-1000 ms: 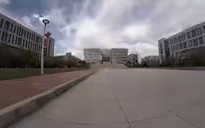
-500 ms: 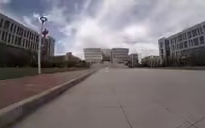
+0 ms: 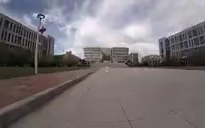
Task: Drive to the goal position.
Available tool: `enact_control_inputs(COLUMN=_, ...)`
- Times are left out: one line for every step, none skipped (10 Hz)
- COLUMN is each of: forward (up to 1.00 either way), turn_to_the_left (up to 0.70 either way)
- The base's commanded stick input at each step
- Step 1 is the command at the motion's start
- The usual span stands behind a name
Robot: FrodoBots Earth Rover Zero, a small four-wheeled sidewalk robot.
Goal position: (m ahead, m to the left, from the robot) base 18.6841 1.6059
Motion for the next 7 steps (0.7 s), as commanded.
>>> enact_control_inputs(forward=0.70, turn_to_the_left=0.00)
enact_control_inputs(forward=0.70, turn_to_the_left=0.00)
enact_control_inputs(forward=0.70, turn_to_the_left=0.00)
enact_control_inputs(forward=0.70, turn_to_the_left=0.00)
enact_control_inputs(forward=0.70, turn_to_the_left=0.00)
enact_control_inputs(forward=0.70, turn_to_the_left=0.00)
enact_control_inputs(forward=0.70, turn_to_the_left=0.00)
